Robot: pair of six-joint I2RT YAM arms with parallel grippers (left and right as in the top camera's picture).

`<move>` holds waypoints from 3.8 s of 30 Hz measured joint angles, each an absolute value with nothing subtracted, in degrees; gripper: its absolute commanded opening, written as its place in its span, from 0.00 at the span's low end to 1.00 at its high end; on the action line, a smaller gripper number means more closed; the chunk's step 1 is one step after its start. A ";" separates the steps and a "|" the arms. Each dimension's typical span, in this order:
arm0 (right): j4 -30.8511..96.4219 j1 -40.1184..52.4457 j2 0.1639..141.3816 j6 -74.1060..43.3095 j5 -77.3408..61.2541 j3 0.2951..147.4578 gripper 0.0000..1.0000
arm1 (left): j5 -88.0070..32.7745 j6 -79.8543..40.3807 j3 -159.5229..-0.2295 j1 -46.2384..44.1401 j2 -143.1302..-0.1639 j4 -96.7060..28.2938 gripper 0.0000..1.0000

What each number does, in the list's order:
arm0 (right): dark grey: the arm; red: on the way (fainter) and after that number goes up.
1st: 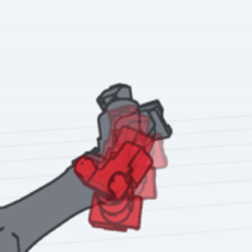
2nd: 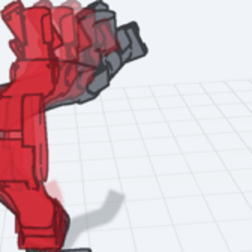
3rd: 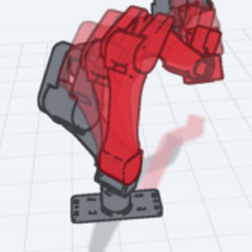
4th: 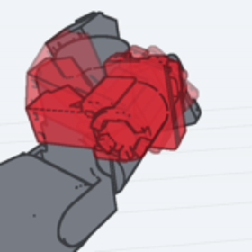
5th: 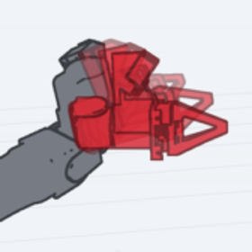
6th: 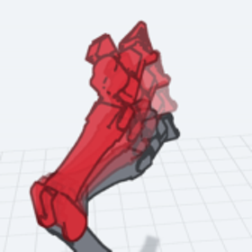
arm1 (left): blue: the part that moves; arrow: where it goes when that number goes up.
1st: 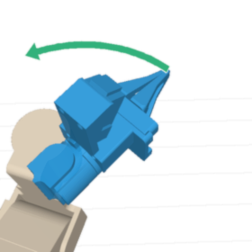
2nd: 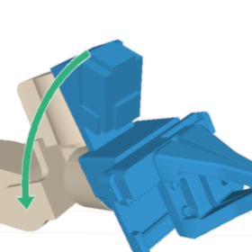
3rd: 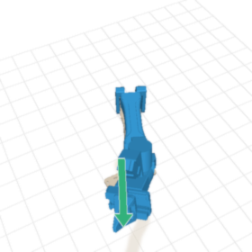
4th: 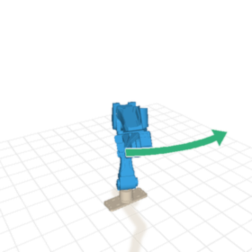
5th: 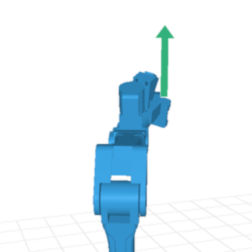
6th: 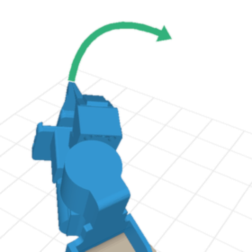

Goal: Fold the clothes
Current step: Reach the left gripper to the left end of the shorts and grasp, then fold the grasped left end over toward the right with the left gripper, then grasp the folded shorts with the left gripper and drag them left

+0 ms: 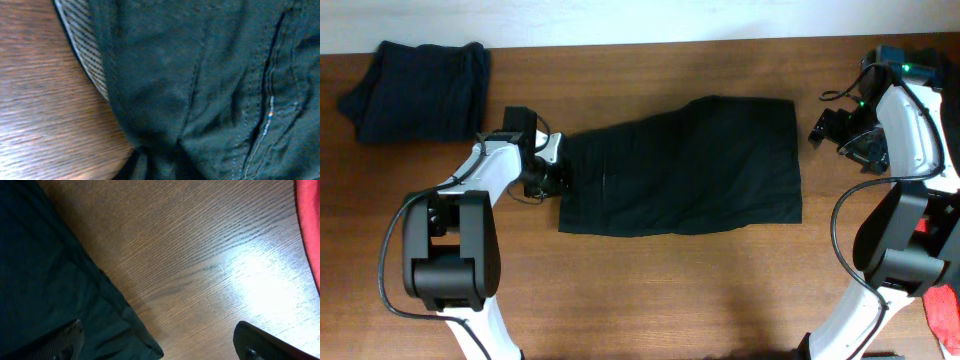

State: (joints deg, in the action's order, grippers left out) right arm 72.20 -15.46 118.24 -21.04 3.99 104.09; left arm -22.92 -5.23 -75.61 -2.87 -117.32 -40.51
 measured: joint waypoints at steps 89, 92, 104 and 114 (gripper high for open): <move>72.16 -15.46 118.24 -20.99 3.99 104.09 0.99 | -21.06 -5.80 -80.40 -13.45 -119.26 -45.93 0.01; 72.20 -15.46 118.24 -21.02 4.01 104.09 0.99 | -9.91 -5.80 -87.74 -8.86 -119.81 -47.72 0.01; 72.20 -15.46 118.24 -20.99 4.01 104.09 0.99 | 15.53 -5.78 -115.00 6.33 -119.94 -46.54 0.01; 72.20 -15.46 118.24 -21.02 3.99 104.09 0.99 | 16.97 -5.78 -117.67 11.88 -124.36 -37.06 0.01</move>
